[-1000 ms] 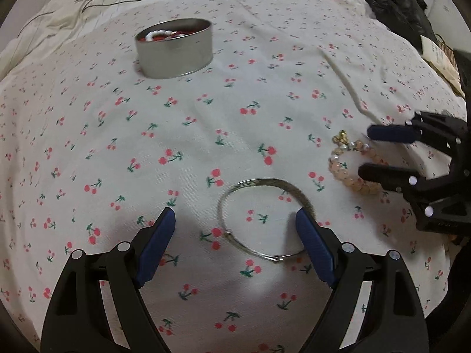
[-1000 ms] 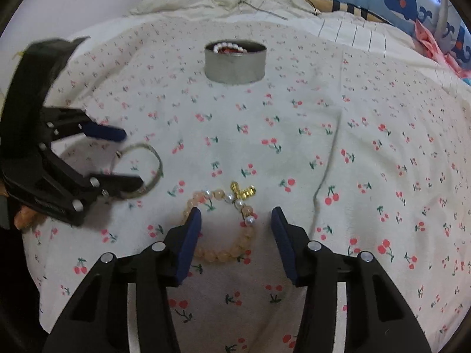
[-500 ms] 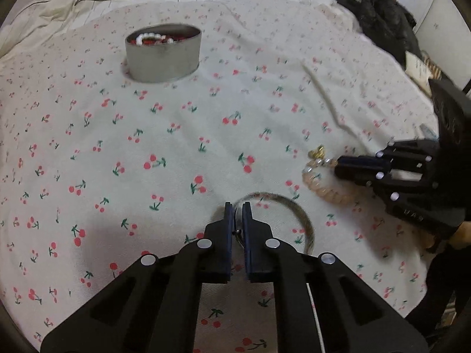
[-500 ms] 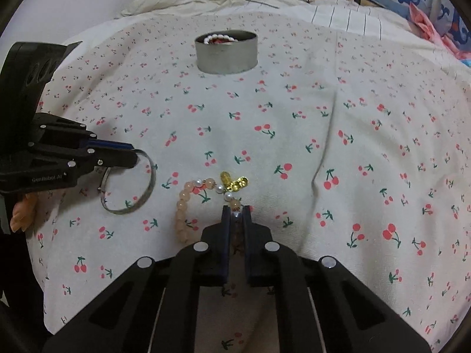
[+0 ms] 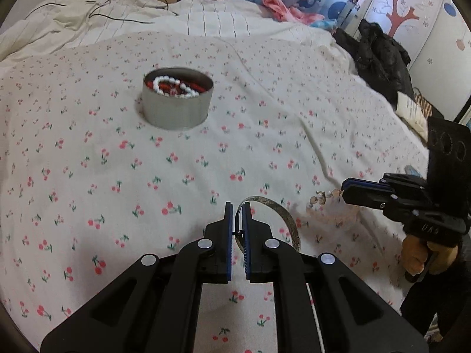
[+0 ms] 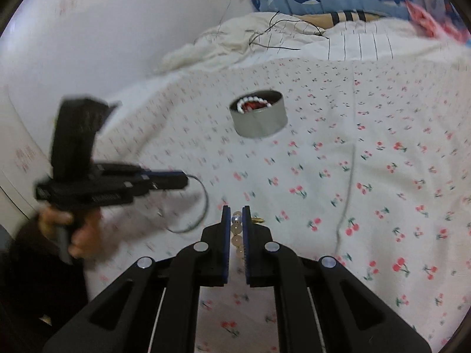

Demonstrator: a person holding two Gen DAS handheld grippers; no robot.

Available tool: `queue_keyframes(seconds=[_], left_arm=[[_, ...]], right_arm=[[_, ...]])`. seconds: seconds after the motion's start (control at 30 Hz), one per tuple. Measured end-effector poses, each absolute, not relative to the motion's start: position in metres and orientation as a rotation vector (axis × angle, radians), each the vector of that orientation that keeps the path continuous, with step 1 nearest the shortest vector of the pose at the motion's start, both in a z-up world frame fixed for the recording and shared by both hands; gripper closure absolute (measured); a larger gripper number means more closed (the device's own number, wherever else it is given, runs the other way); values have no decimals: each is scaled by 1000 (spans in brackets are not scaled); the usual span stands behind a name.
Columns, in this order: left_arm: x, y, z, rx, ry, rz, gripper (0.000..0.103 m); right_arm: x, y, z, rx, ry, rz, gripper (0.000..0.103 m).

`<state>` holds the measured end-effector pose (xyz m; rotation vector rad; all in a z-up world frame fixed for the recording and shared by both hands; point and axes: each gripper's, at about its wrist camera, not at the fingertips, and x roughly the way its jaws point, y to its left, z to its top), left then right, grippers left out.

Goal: Organize jewelry
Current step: 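Grasp the silver bangle with the left tool while the right tool grasps the peach bead bracelet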

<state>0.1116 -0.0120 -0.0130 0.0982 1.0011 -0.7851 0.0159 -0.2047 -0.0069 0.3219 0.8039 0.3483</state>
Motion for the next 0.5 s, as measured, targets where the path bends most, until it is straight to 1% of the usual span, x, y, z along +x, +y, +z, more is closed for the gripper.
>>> queue_keyframes(seconds=[0.17, 0.37, 0.5], left_arm=[[127, -13, -3, 56, 978, -794, 98], [138, -16, 6, 51, 942, -790, 98], [142, -22, 7, 91, 930, -768, 98]], right_arm=[[34, -221, 2, 478, 761, 410, 95], [54, -219, 15, 490, 726, 438, 95], [61, -218, 10, 493, 725, 444, 95]])
